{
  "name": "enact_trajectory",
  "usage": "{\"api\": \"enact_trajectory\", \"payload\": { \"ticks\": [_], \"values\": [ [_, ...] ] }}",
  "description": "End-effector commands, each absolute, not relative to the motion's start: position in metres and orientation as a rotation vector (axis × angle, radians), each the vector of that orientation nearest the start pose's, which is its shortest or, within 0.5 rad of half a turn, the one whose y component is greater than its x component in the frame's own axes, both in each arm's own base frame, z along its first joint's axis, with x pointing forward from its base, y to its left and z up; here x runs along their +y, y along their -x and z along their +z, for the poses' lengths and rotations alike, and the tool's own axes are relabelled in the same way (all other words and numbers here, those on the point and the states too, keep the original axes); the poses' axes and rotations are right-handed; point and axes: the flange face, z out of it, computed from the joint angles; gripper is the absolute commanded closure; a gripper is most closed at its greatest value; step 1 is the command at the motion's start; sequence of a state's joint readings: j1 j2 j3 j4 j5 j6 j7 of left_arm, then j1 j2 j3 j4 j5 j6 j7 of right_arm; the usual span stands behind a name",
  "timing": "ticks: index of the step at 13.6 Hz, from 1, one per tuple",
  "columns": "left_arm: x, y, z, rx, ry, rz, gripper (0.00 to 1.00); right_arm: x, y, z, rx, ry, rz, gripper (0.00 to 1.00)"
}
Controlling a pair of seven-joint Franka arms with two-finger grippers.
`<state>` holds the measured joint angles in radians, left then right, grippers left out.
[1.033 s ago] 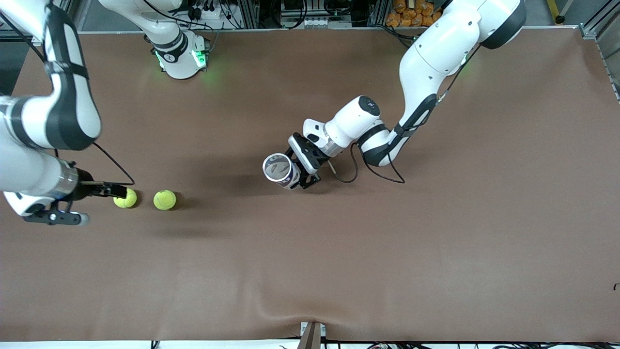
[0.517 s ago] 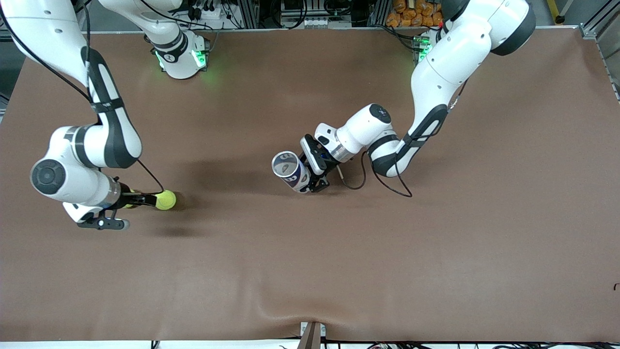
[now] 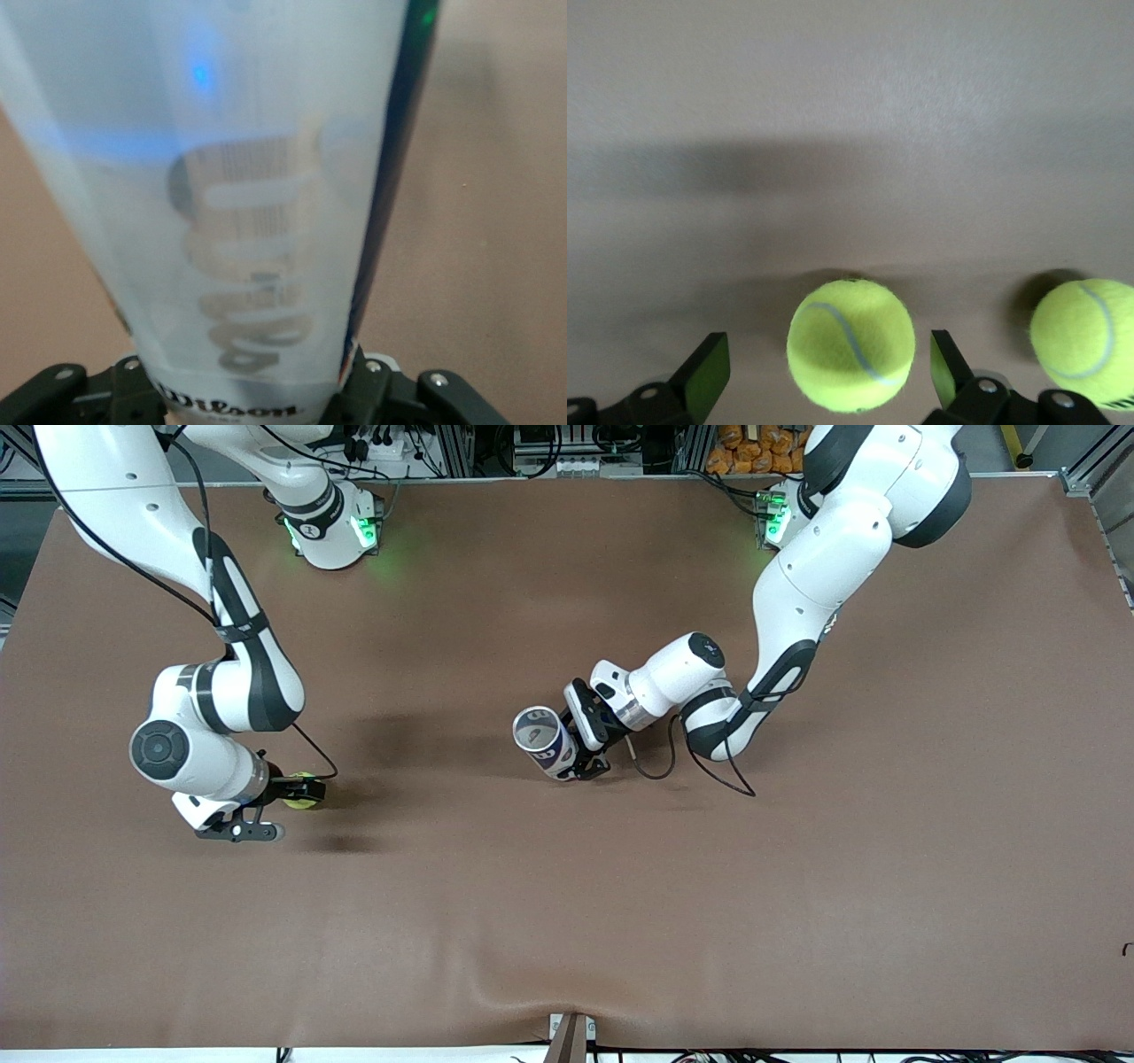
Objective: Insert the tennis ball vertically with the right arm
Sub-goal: 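Hold the tube upright while the right gripper grasps a tennis ball, then carry the ball with the right gripper and drop it into the tube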
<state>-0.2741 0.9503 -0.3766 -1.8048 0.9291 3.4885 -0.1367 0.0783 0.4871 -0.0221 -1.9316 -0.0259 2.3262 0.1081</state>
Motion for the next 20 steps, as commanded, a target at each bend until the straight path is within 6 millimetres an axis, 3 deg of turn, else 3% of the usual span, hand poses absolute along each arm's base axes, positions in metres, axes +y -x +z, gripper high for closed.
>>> {"api": "enact_trajectory", "payload": {
  "ticks": [1, 5, 6, 7, 9, 10, 12, 14, 17, 20],
  "values": [
    [-0.426, -0.484, 0.127, 2.028, 2.689, -1.330, 0.37, 0.031, -0.605, 0.217, 0.044, 3.193, 0.150, 0.00],
    [-0.424, -0.484, 0.123, 2.036, 2.691, -1.342, 0.36, 0.027, -0.600, 0.200, 0.051, 3.192, 0.140, 0.00],
    [-0.424, -0.484, 0.123, 2.036, 2.690, -1.344, 0.35, 0.027, -0.600, 0.197, 0.053, 3.192, 0.148, 0.07],
    [-0.424, -0.484, 0.123, 2.036, 2.690, -1.344, 0.35, 0.026, -0.600, 0.196, 0.053, 3.192, 0.150, 0.22],
    [-0.424, -0.484, 0.123, 2.033, 2.691, -1.345, 0.35, 0.030, -0.600, 0.198, 0.041, 3.193, 0.148, 0.63],
    [-0.424, -0.485, 0.124, 2.033, 2.690, -1.347, 0.35, 0.032, -0.602, 0.204, 0.047, 3.193, 0.142, 0.73],
    [-0.424, -0.485, 0.124, 2.033, 2.690, -1.347, 0.35, 0.043, -0.611, 0.227, 0.050, 3.194, 0.121, 0.84],
    [-0.421, -0.488, 0.124, 2.022, 2.693, -1.349, 0.35, 0.062, -0.627, 0.267, 0.156, 3.201, 0.215, 0.87],
    [-0.421, -0.488, 0.124, 2.022, 2.693, -1.349, 0.35, 0.121, -0.641, 0.337, 0.373, 3.205, 0.350, 0.87],
    [-0.420, -0.489, 0.124, 2.020, 2.694, -1.351, 0.35, 0.181, -0.640, 0.387, 0.581, 3.101, 0.373, 0.86]
  ]
}}
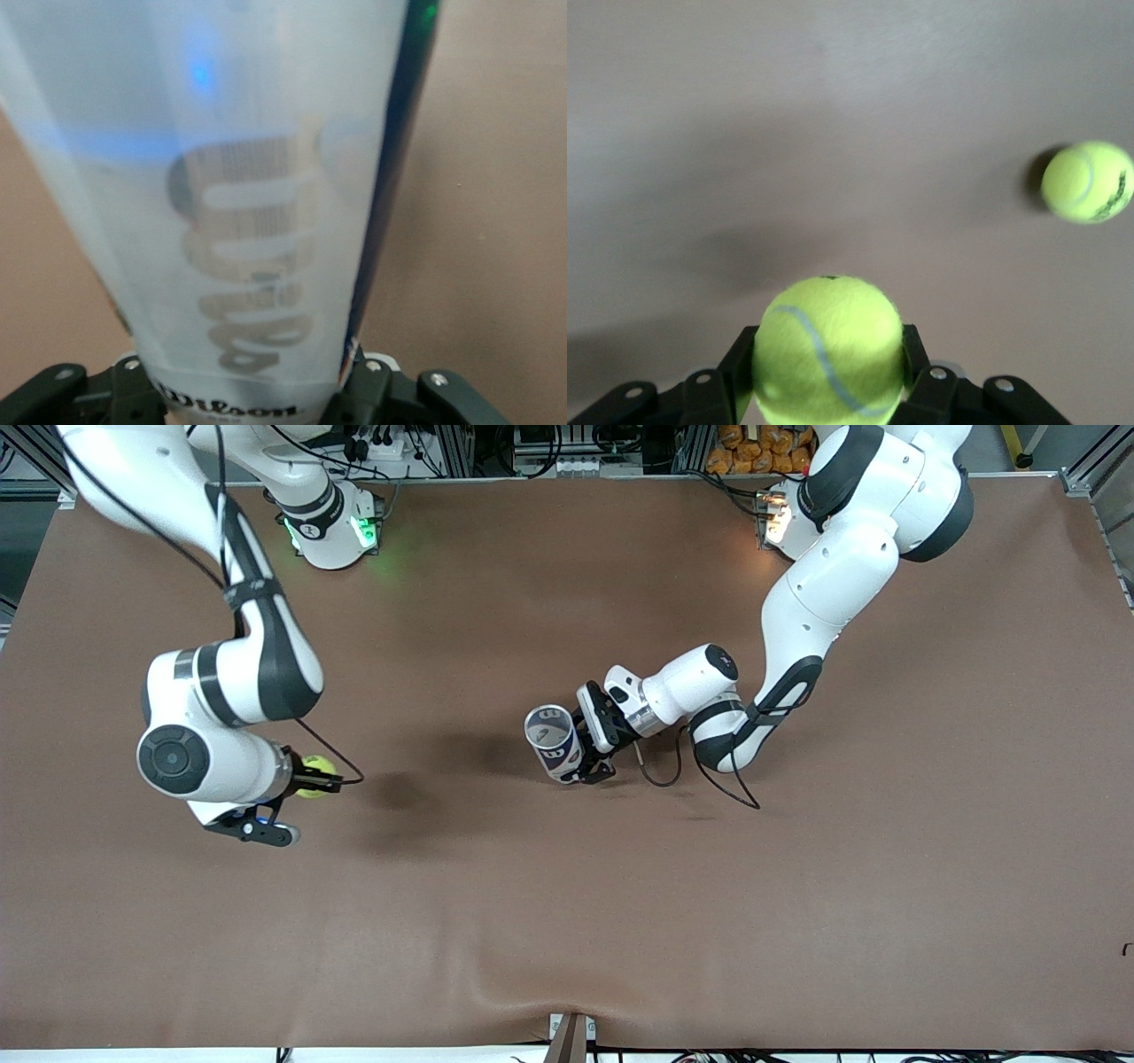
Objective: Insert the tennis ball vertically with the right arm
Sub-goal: 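Carry the ball with the right gripper and drop it into the tube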
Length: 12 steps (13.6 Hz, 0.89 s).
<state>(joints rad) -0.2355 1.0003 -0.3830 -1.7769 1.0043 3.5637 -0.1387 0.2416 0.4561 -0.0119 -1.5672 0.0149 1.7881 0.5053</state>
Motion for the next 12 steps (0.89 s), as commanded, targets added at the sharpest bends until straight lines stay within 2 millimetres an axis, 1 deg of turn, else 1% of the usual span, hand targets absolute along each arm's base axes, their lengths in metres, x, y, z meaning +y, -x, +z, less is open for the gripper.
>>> {"api": "enact_trajectory", "payload": {
  "ticks": [1, 2, 4, 5, 6, 8, 9, 10, 11, 12],
  "values": [
    [-0.420, -0.489, 0.124, -1.478, -1.971, 0.989, 0.35, 0.195, -0.640, 0.399, 0.670, 3.038, 0.373, 0.86],
    [-0.420, -0.489, 0.124, -1.478, -1.971, 0.989, 0.35, 0.208, -0.640, 0.409, 0.770, 2.973, 0.375, 0.86],
    [-0.419, -0.489, 0.124, -1.476, -1.971, 0.991, 0.35, 0.264, -0.627, 0.429, 0.902, 2.904, 0.368, 0.86],
    [-0.419, -0.489, 0.124, -1.476, -1.971, 0.991, 0.35, 0.287, -0.619, 0.435, 0.948, 2.896, 0.359, 0.86],
    [-0.419, -0.489, 0.124, -1.476, -1.971, 0.991, 0.35, 0.305, -0.613, 0.436, 1.009, 2.881, 0.354, 0.86],
    [-0.419, -0.489, 0.124, -1.476, -1.971, 0.991, 0.35, 0.325, -0.608, 0.445, 1.092, 2.843, 0.332, 0.86],
    [-0.419, -0.489, 0.125, -1.476, -1.970, 0.994, 0.35, 0.338, -0.603, 0.451, 1.118, 2.815, 0.340, 0.86],
    [-0.419, -0.489, 0.124, -1.475, -1.970, 0.992, 0.35, 0.350, -0.600, 0.454, 1.165, 2.745, 0.372, 0.86],
    [-0.419, -0.489, 0.125, -1.476, -1.970, 0.994, 0.35, 0.357, -0.599, 0.457, 1.180, 2.699, 0.381, 0.85],
    [-0.419, -0.489, 0.125, -1.476, -1.970, 0.994, 0.35, 0.367, -0.595, 0.457, 1.178, 2.690, 0.367, 0.85]
  ]
}}
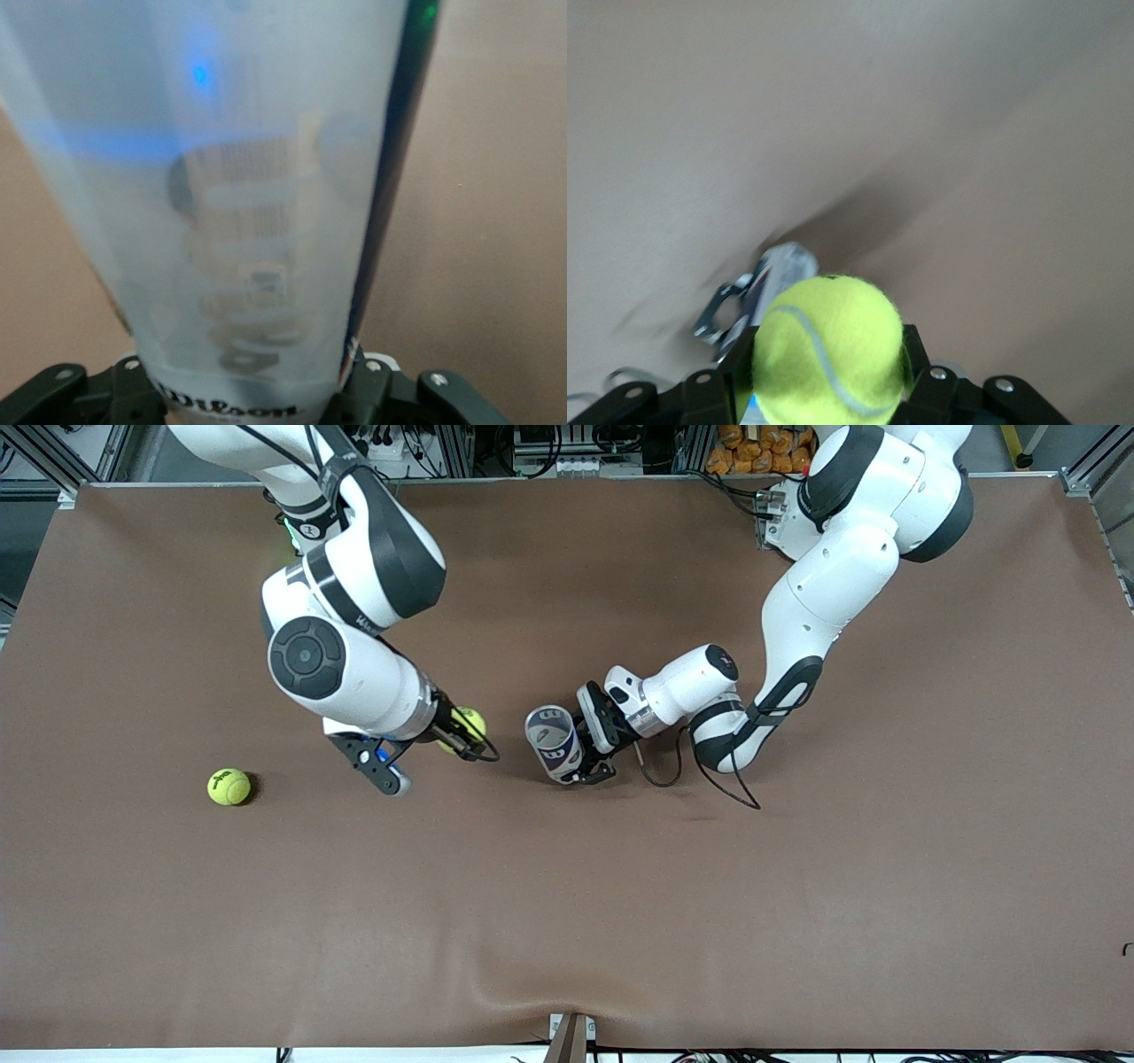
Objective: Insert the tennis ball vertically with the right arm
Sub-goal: 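Carry the ball with the right gripper and drop it into the tube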
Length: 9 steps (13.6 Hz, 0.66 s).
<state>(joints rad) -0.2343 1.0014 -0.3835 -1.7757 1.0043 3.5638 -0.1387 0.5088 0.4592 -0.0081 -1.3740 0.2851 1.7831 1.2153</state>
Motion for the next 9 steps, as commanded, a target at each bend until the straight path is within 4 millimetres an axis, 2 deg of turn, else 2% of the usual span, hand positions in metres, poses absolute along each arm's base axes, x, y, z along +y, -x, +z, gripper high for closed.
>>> {"api": "enact_trajectory", "payload": {
  "ticks": [1, 5, 9],
  "values": [
    [-0.418, -0.490, 0.124, -1.474, -1.972, 0.992, 0.35, 0.377, -0.591, 0.455, 1.180, 2.686, 0.364, 0.85],
    [-0.419, -0.489, 0.125, -1.473, -1.966, 0.995, 0.35, 0.410, -0.584, 0.430, 1.222, 2.664, 0.345, 0.82],
    [-0.419, -0.489, 0.125, -1.473, -1.966, 0.995, 0.35, 0.435, -0.568, 0.419, 1.244, 2.673, 0.361, 0.82]
  ]
}}
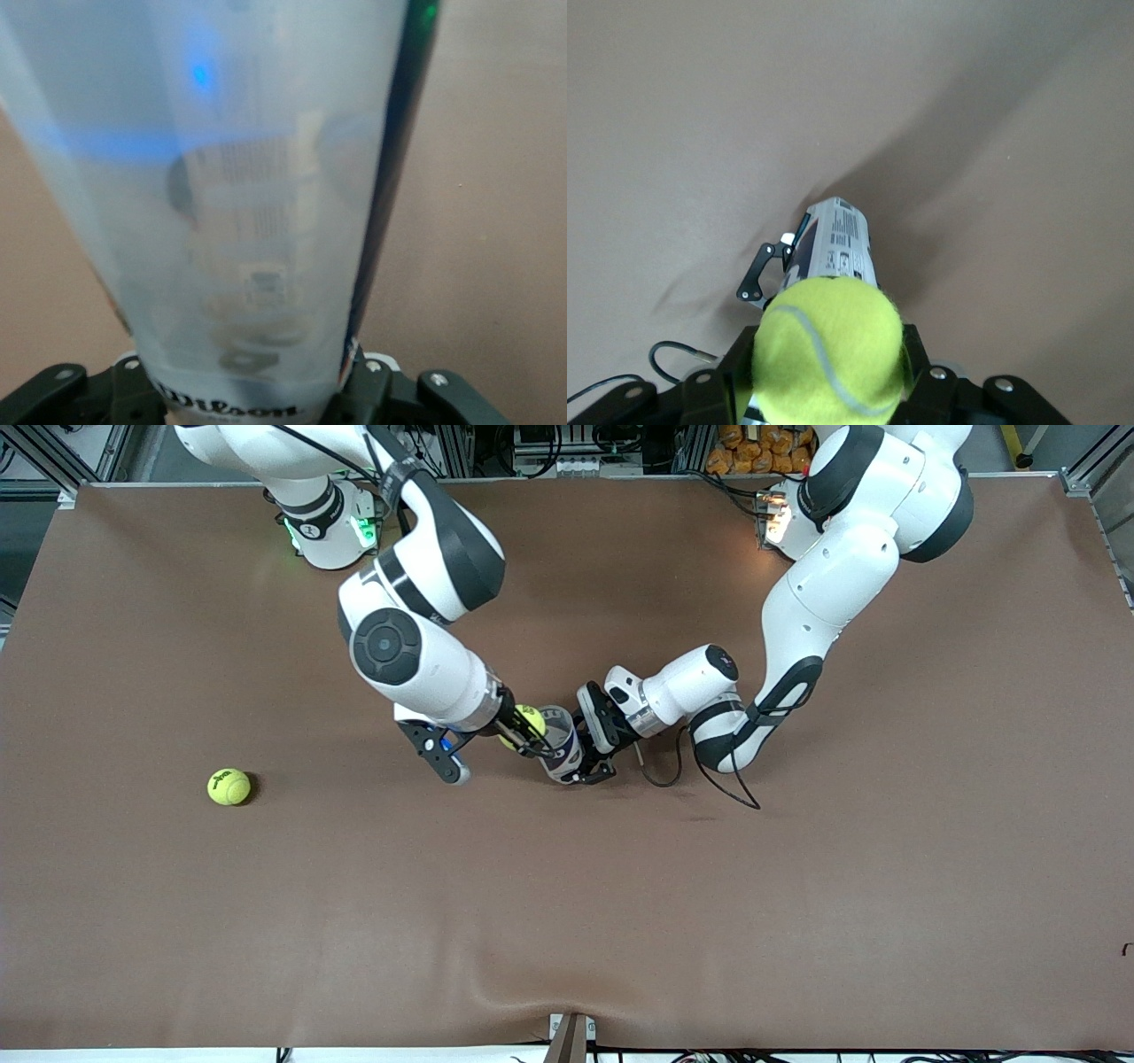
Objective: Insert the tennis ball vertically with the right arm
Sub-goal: 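Carry the ball with the right gripper and drop it into the tube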
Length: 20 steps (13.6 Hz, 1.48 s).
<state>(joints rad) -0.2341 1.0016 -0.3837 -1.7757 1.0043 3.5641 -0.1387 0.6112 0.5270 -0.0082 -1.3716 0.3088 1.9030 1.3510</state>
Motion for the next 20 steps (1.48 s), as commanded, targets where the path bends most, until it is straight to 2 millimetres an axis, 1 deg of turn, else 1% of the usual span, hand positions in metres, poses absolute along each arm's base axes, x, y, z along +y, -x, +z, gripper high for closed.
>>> {"api": "enact_trajectory", "payload": {
  "ticks": [1, 4, 5, 6, 8, 10, 12, 14, 15, 17, 18, 20],
  "values": [
    [-0.419, -0.489, 0.125, -1.473, -1.966, 0.995, 0.35, 0.437, -0.567, 0.416, 1.244, 2.680, 0.363, 0.82],
    [-0.419, -0.489, 0.125, -1.473, -1.966, 0.995, 0.35, 0.448, -0.567, 0.403, 1.249, 2.664, 0.341, 0.79],
    [-0.419, -0.489, 0.125, -1.473, -1.966, 0.995, 0.35, 0.450, -0.566, 0.400, 1.255, 2.663, 0.339, 0.76],
    [-0.419, -0.489, 0.125, -1.473, -1.966, 0.995, 0.35, 0.452, -0.565, 0.396, 1.258, 2.669, 0.342, 0.68],
    [-0.419, -0.489, 0.125, -1.473, -1.966, 0.995, 0.35, 0.450, -0.568, 0.391, 1.268, 2.668, 0.347, 0.00],
    [-0.419, -0.489, 0.125, -1.473, -1.966, 0.995, 0.35, 0.451, -0.567, 0.389, 1.261, 2.681, 0.339, 0.00],
    [-0.419, -0.489, 0.125, -1.473, -1.966, 0.995, 0.35, 0.449, -0.567, 0.400, 1.249, 2.679, 0.332, 0.00],
    [-0.419, -0.489, 0.125, -1.473, -1.966, 0.995, 0.35, 0.436, -0.573, 0.417, 1.259, 2.684, 0.348, 0.00],
    [-0.419, -0.489, 0.125, -1.473, -1.966, 0.995, 0.35, 0.426, -0.581, 0.433, 1.265, 2.679, 0.354, 0.00],
    [-0.419, -0.489, 0.125, -1.473, -1.966, 0.995, 0.35, 0.383, -0.610, 0.452, 1.288, 2.658, 0.355, 0.00],
    [-0.419, -0.489, 0.125, -1.473, -1.966, 0.995, 0.35, 0.362, -0.623, 0.455, 1.248, 2.661, 0.340, 0.00],
    [-0.420, -0.488, 0.124, -1.472, -1.966, 0.993, 0.34, 0.313, -0.648, 0.454, 1.138, 2.694, 0.308, 0.00]
  ]
}}
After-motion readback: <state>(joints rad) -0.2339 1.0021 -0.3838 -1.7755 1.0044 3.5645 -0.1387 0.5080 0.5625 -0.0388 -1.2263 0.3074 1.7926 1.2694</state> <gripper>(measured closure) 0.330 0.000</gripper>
